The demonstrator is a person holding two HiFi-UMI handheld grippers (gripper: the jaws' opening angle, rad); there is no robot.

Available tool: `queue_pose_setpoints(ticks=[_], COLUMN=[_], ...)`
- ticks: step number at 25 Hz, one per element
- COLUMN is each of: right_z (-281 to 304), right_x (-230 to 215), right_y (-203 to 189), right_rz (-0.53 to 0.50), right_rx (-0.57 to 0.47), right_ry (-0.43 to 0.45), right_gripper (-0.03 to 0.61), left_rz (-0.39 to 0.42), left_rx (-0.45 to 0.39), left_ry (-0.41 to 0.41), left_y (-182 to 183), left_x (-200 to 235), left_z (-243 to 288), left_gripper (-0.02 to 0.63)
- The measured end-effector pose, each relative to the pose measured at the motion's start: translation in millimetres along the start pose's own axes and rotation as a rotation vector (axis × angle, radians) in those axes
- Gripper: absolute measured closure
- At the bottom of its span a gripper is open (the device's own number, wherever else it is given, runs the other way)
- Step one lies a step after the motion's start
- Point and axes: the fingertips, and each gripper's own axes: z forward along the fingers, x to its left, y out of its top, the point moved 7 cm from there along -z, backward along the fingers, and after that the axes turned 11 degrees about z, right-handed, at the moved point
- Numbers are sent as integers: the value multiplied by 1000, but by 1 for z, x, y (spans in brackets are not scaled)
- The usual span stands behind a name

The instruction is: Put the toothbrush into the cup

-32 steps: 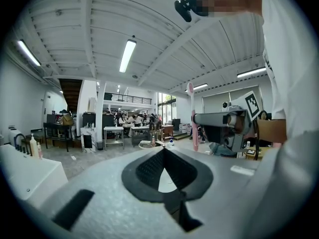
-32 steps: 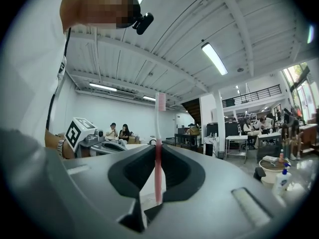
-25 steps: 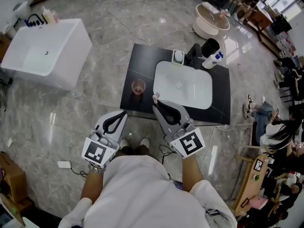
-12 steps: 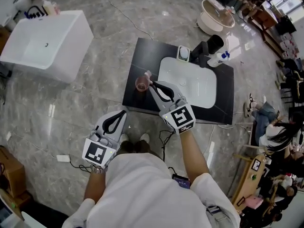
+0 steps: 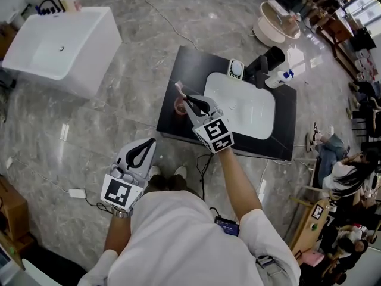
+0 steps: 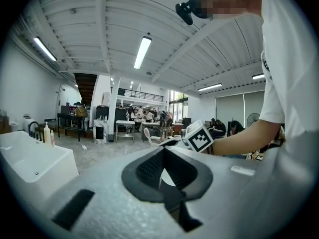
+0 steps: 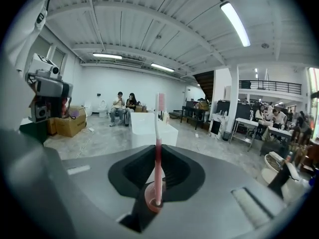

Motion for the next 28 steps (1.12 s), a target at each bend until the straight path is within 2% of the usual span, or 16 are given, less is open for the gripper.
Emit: queue_pose_setpoints(ticks=[12, 20, 26, 28], right_z=[40, 59, 59, 64], right_x=[-9, -10, -6, -7], right_y=[-42, -59, -37, -39], right_rz=[-57, -71, -73, -70], right_rx=[126, 128, 40, 45], right_ry=[-3, -3, 0, 2], right_gripper=[529, 529, 531, 529], left_rz=[7, -3, -7, -10], left_rx=[28, 21, 24, 18], left_ry=[0, 21, 40, 40], left_y=[-9, -6, -6, -5], left_x=[3, 5, 11, 9], left_z=[-5, -10, -15, -14], left_gripper=[612, 612, 612, 612])
